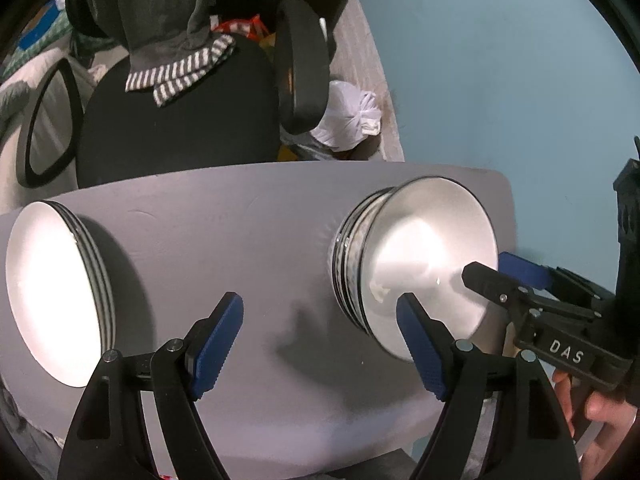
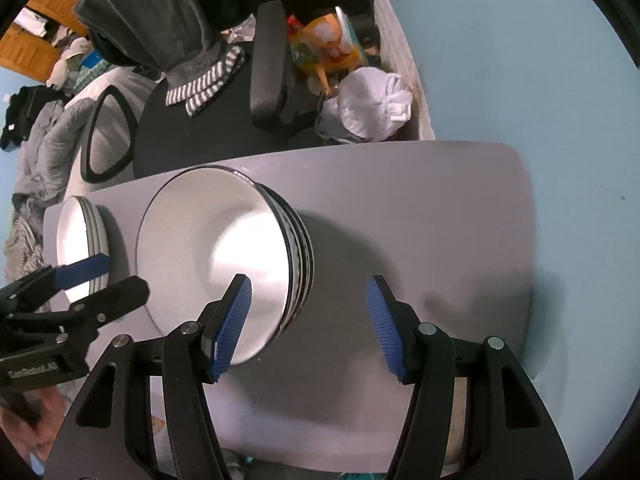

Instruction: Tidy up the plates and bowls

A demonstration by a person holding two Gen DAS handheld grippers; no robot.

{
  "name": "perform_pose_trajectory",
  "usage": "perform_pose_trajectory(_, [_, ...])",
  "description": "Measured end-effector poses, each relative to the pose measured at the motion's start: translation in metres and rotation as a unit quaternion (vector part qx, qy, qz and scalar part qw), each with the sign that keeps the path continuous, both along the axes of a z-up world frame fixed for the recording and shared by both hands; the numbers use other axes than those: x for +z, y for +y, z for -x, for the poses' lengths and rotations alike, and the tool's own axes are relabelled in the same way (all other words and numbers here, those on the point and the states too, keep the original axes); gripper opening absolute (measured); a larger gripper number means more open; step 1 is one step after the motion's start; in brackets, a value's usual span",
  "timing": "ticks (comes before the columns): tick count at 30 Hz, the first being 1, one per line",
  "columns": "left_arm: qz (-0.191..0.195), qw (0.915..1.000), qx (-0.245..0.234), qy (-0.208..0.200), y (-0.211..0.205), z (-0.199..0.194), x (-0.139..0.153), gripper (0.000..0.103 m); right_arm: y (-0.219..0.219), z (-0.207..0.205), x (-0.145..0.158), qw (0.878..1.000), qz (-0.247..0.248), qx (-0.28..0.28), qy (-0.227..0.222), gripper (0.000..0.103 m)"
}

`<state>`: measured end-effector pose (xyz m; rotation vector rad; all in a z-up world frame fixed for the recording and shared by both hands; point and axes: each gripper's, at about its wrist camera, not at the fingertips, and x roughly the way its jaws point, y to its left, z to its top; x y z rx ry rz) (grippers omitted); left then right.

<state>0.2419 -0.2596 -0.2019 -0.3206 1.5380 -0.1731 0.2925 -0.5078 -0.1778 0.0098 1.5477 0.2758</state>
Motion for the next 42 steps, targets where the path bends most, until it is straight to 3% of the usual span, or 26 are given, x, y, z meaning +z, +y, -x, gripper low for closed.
perform_pose_trajectory(21, [0.008,0.9987,0.011,0.049,-0.011,-0.022,-0.045,0.080,-0.002,-0.021,-0.041,0.998,-0.025,-0.013,0.053,0.059])
perform_pose_trajectory(23, [0.012,0.9983,0.005,0.057,-0.013,-0.023,-0.048,0.066,-0.002,-0.021,-0.041,0.998,-0.028,-0.015,0.054,0.059])
perform_pose_trajectory(30, [0.038,0.9975,-0.001,0.059,-0.017,-0.026,-0.049,0.048,0.000,-0.021,-0.041,0.998,-0.033,-0.011,0.055,0.058])
perform_pose_trajectory(35, [0.053,0.9966,-0.006,0.063,-0.020,-0.028,-0.047,0.033,0.001,-0.023,-0.041,0.996,-0.058,-0.014,0.064,0.035])
perform_pose_trajectory(37, [0.050,0.9968,-0.009,0.062,-0.023,-0.028,-0.045,0.030,0.002,-0.023,-0.041,0.995,-0.067,-0.016,0.068,0.029])
perform_pose_trajectory(42, [0.032,0.9977,-0.019,0.056,-0.029,-0.027,-0.040,0.029,0.004,-0.023,-0.040,0.996,-0.062,-0.012,0.067,0.029])
